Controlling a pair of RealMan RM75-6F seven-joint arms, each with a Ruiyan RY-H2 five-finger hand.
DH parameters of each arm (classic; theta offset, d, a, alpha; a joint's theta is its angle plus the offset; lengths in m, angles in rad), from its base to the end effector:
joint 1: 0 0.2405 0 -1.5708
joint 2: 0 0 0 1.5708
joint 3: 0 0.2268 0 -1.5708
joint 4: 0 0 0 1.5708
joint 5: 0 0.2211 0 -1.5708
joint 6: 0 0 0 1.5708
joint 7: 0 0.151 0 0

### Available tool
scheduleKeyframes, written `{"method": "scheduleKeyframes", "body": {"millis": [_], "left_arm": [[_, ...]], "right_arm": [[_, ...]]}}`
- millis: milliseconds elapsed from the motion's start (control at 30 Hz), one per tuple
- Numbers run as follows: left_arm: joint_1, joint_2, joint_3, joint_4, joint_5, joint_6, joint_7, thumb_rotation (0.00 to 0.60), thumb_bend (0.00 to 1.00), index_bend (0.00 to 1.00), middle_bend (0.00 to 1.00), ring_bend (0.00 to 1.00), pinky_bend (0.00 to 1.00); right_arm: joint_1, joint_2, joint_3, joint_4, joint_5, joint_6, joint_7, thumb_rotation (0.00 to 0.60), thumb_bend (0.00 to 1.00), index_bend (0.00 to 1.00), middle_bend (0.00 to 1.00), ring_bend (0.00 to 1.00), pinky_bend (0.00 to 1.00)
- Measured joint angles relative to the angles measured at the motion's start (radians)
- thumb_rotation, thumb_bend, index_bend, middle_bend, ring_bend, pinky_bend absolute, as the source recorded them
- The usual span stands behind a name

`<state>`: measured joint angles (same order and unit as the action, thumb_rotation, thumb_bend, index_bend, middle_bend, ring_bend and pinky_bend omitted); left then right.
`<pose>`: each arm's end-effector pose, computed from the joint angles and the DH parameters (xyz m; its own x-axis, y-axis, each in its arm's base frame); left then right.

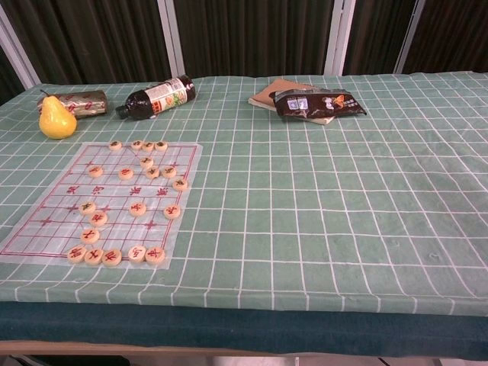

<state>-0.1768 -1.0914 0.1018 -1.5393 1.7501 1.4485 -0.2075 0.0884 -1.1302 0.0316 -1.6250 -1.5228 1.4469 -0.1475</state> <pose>-0.2752 0.1734 0.1109 0.3467 0.1947 0.9175 0.9125 -0.2964 -0.2819 -0.2850 -0.1831 0.1222 0.5087 -0.0532 0.8593 -0.8609 -0.0440 0.5069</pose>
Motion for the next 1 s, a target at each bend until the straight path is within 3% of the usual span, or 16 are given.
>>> {"method": "scheduleKeyframes", "body": {"millis": [67,133,167,200,267,300,367,500,667,867,1000], "left_arm": [[-0.003,-0.002,0.002,0.001,0.009,0.001,-0.006,0.6,0.44,0.0,0.02,0.02,0.1],[-0.009,-0.006,0.002,0.005,0.025,0.009,-0.027,0.6,0.44,0.0,0.17,0.16,0.21],[-0.011,-0.01,0.0,0.007,0.033,0.016,-0.042,0.6,0.44,0.0,0.33,0.33,0.38],[-0.014,-0.017,-0.004,0.01,0.044,0.033,-0.069,0.6,0.44,0.01,0.52,0.56,0.62],[-0.02,-0.036,-0.013,0.015,0.056,0.065,-0.12,0.6,0.44,0.05,0.76,0.83,0.89],[-0.027,-0.052,-0.022,0.015,0.062,0.083,-0.157,0.6,0.44,0.08,0.85,0.92,0.96],[-0.037,-0.07,-0.034,0.008,0.061,0.091,-0.206,0.6,0.44,0.14,0.96,0.99,1.0],[-0.057,-0.082,-0.065,-0.047,0.024,0.061,-0.196,0.6,0.44,0.21,1.0,1.0,1.0],[-0.096,-0.087,-0.113,-0.191,-0.09,-0.039,0.015,0.6,0.45,0.24,1.0,1.0,1.0],[-0.166,-0.139,-0.209,-0.321,-0.362,-0.152,0.326,0.6,0.45,0.28,1.0,1.0,1.0],[-0.233,-0.207,-0.262,-0.359,-0.535,-0.215,0.499,0.6,0.43,0.24,1.0,1.0,1.0]], "right_arm": [[0.0,0.0,-0.002,-0.001,-0.004,0.0,-0.003,0.6,0.12,0.0,0.0,0.0,0.0],[0.0,0.0,-0.006,-0.002,-0.009,-0.001,-0.007,0.6,0.12,0.0,0.0,0.0,0.0],[-0.001,0.001,-0.01,-0.004,-0.01,-0.001,-0.008,0.6,0.12,0.0,0.0,0.0,0.0],[-0.004,0.004,-0.012,-0.007,-0.012,0.0,-0.006,0.6,0.12,0.0,0.0,0.0,0.0],[-0.008,0.007,-0.012,-0.008,-0.016,0.011,-0.001,0.6,0.12,0.0,0.0,0.0,0.0],[-0.011,0.008,-0.011,-0.008,-0.019,0.022,0.003,0.6,0.12,0.0,0.0,0.0,0.0],[-0.016,0.011,-0.01,-0.006,-0.022,0.036,0.012,0.6,0.12,0.0,0.0,0.0,0.0],[-0.019,0.021,-0.009,-0.005,-0.025,0.038,0.053,0.6,0.11,0.0,0.0,0.0,0.0],[-0.019,0.03,-0.007,-0.006,-0.021,0.031,0.078,0.6,0.11,0.0,0.0,0.0,0.0],[-0.014,0.039,-0.008,-0.006,-0.012,0.01,0.102,0.6,0.12,0.0,0.0,0.0,0.0],[-0.015,0.037,-0.004,0.005,-0.018,0.023,0.125,0.6,0.12,0.0,0.0,0.0,0.0]]}}
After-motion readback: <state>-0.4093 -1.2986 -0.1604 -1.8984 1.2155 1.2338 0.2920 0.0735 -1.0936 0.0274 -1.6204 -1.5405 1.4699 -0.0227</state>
